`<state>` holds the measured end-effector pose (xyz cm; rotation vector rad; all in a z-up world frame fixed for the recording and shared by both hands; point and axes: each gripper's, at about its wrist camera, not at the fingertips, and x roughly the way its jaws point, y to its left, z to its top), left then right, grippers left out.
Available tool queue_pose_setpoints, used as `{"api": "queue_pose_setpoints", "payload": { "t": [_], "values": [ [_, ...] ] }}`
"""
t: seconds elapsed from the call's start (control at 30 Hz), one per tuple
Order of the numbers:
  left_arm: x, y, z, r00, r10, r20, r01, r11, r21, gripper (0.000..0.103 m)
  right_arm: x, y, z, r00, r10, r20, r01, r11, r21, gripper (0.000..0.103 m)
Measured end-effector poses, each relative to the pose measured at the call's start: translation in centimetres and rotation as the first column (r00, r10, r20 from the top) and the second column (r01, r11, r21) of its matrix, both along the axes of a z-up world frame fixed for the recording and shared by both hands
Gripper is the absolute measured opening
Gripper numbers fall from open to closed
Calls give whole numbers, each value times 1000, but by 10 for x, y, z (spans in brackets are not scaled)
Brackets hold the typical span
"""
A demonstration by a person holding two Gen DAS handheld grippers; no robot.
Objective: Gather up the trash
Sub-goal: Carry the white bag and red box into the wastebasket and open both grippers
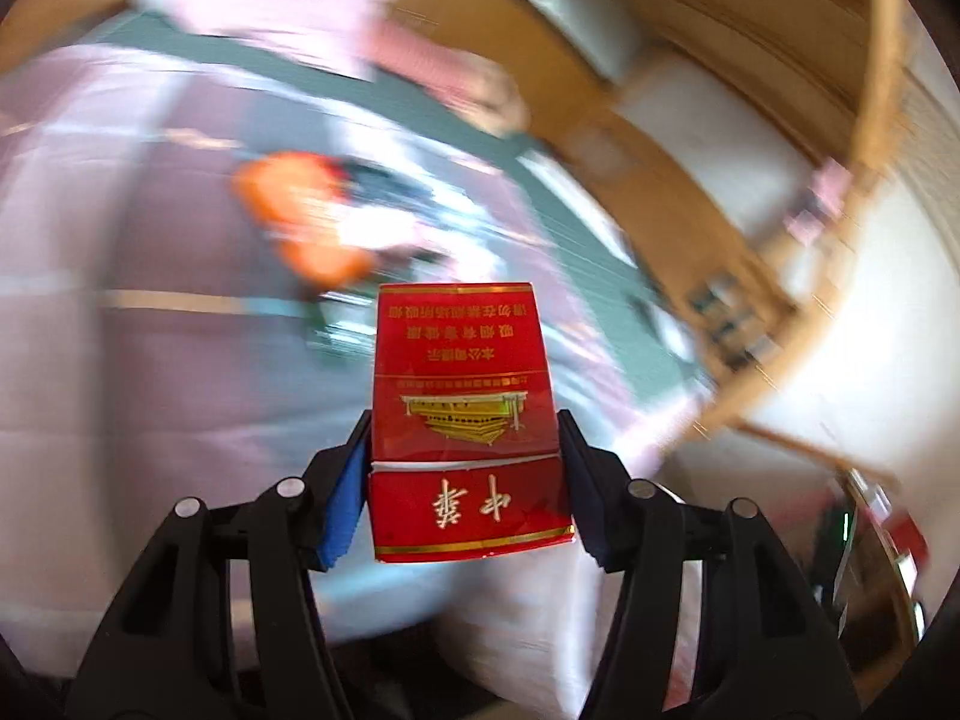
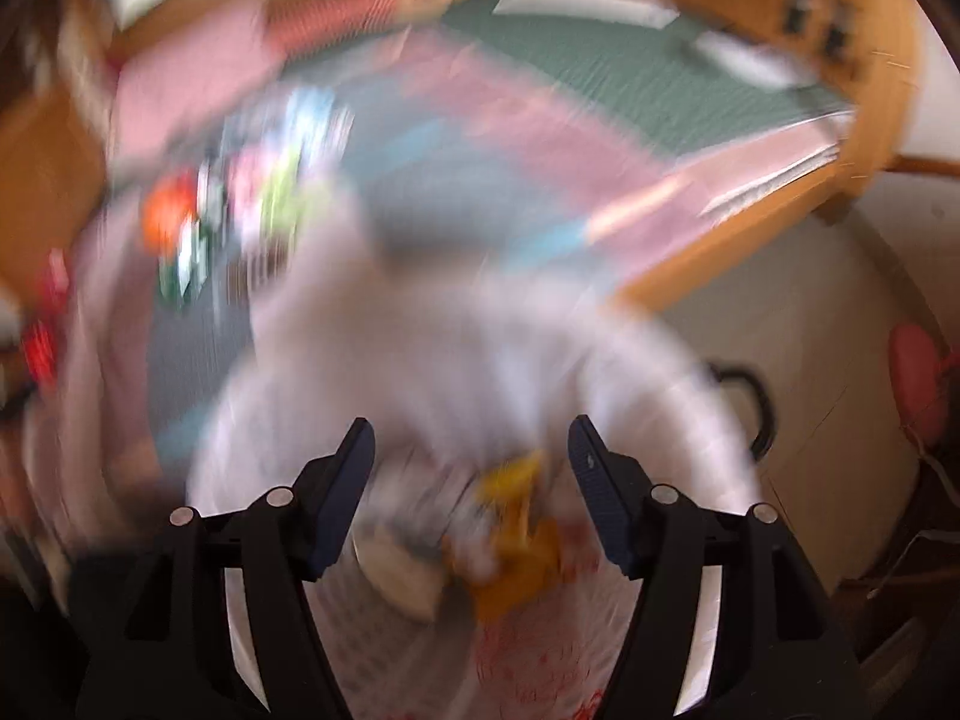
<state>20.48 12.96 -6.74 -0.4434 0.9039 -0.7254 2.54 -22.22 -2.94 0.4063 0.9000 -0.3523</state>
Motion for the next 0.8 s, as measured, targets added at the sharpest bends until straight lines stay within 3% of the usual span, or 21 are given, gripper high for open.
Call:
{"api": "queue_pose_setpoints", "payload": {
  "t": [0.07, 0.1, 0.13, 0.17, 0.2, 0.23, 0.3, 0.33, 0.4, 0.47, 0.5, 0.53, 0.57, 0.6, 0.63, 0.67, 0.7, 0.73, 0.77, 0.8],
  "values": [
    [-17, -40, 8, 985, -172, 29, 173, 984, -34, 59, -10, -15, 25, 994, -60, 95, 62, 998, -18, 70],
    [-28, -60, 10, 964, -262, 44, 264, 964, -39, 60, -14, -19, 35, 989, -81, 125, 85, 996, -34, 70],
    [-41, -82, 10, 931, -360, 55, 362, 931, -39, 62, -16, -22, 42, 985, -95, 142, 102, 994, -48, 71],
    [-58, -107, 7, 881, -469, 59, 472, 881, -35, 69, -15, -25, 46, 984, -102, 147, 111, 992, -56, 72],
    [-71, -125, 3, 835, -548, 56, 550, 835, -32, 79, -16, -26, 48, 983, -106, 147, 116, 991, -60, 73],
    [-84, -141, -2, 797, -602, 52, 604, 797, -23, 84, -20, -27, 48, 983, -110, 145, 119, 991, -59, 73],
    [-99, -164, -14, 767, -641, 31, 640, 767, 41, 87, -19, -27, 47, 983, -115, 142, 123, 991, -47, 73],
    [-98, -168, -17, 771, -637, 6, 635, 768, 82, 87, -16, -27, 45, 984, -114, 136, 121, 992, -41, 73],
    [-85, -156, -16, 810, -586, 1, 586, 809, 49, 87, -6, -22, 43, 986, -105, 127, 110, 993, -33, 73],
    [-58, -120, -9, 884, -468, 7, 468, 883, -19, 89, 8, -18, 39, 990, -78, 113, 80, 997, -14, 73],
    [-45, -100, -6, 926, -378, 9, 378, 926, 1, 90, 20, -10, 36, 993, -57, 106, 57, 998, 4, 73],
    [-30, -74, 0, 974, -223, 32, 219, 971, 98, 90, 32, 0, 33, 995, -31, 100, 28, 999, 27, 73],
    [-21, -56, 4, 993, -93, 68, 77, 975, 209, 90, 44, 10, 30, 995, -3, 97, -2, 999, 46, 73],
    [-15, -38, 7, 991, 33, 127, -73, 942, 328, 90, 62, 27, 26, 994, 40, 99, -47, 996, 70, 73],
    [-11, -23, 10, 969, 136, 204, -215, 874, 437, 90, 76, 41, 24, 992, 73, 100, -81, 993, 83, 73],
    [-6, -8, 11, 934, 219, 283, -344, 770, 538, 90, 98, 63, 19, 988, 119, 100, -129, 987, 96, 73],
    [-2, 3, 11, 904, 270, 331, -422, 682, 598, 90, 121, 85, 13, 981, 165, 101, -175, 979, 102, 73],
    [1, 17, 11, 885, 312, 345, -465, 630, 623, 90, 138, 102, 10, 975, 196, 101, -206, 973, 104, 73],
    [5, 27, 11, 878, 349, 328, -479, 619, 623, 90, 162, 125, 2, 968, 229, 98, -239, 965, 109, 73],
    [8, 39, 9, 874, 389, 291, -482, 628, 610, 91, 182, 141, -6, 966, 245, 88, -254, 960, 117, 73]
  ]
}}
